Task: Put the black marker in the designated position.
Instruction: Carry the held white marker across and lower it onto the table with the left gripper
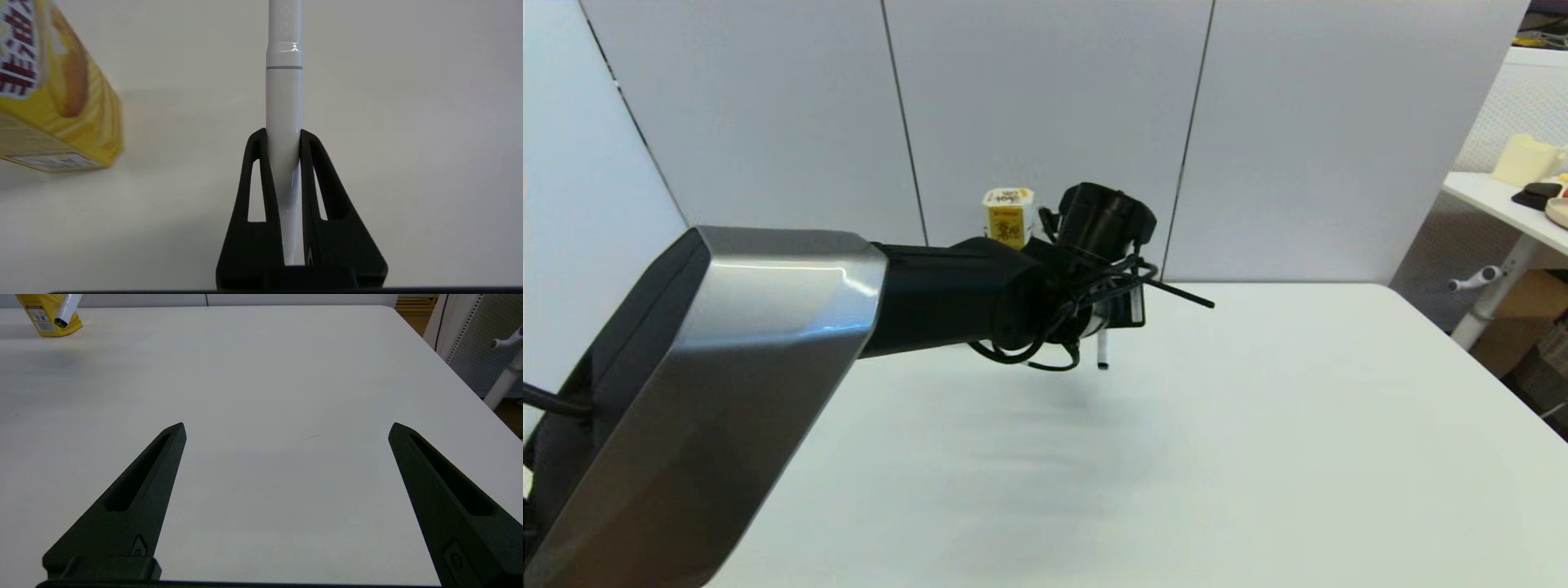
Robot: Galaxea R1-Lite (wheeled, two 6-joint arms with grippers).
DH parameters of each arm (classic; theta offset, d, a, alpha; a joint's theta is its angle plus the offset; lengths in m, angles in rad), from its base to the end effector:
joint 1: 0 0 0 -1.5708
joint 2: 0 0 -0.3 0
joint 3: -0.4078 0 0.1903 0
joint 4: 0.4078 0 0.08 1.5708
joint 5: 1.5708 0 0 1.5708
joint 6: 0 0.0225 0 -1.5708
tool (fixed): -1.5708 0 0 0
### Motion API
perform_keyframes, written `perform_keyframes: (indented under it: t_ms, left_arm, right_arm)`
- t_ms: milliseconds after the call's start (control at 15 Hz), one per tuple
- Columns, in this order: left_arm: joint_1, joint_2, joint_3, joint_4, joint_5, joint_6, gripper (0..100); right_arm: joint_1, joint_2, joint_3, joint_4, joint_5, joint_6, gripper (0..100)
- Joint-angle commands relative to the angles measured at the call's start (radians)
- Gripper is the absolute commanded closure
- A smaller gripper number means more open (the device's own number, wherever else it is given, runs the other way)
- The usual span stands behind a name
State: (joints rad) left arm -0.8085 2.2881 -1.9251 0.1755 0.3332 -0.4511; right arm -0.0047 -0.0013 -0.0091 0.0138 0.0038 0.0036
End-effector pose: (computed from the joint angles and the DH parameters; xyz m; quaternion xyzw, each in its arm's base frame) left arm 0.3328 -0.3379 0.1827 -0.0694 0.2689 -0.1711 0.9453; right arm -0.0236 0.0002 0.0765 0.0018 0.0017 -0.0005 1.0000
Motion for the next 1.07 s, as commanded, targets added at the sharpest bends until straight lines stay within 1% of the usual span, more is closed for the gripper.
perform_keyframes:
  t_ms: [67, 1067]
  left_arm:
    - [0.02, 0.04, -0.029, -0.011, 0.015, -0.003, 100]
    - [0.048, 0.087, -0.041, -0.034, 0.012, -0.001, 100]
  right_arm:
    - [0.0, 0.001, 0.0, 0.0, 0.001, -0.001, 0]
    - [0.0, 0.001, 0.0, 0.0, 0.001, -0.001, 0]
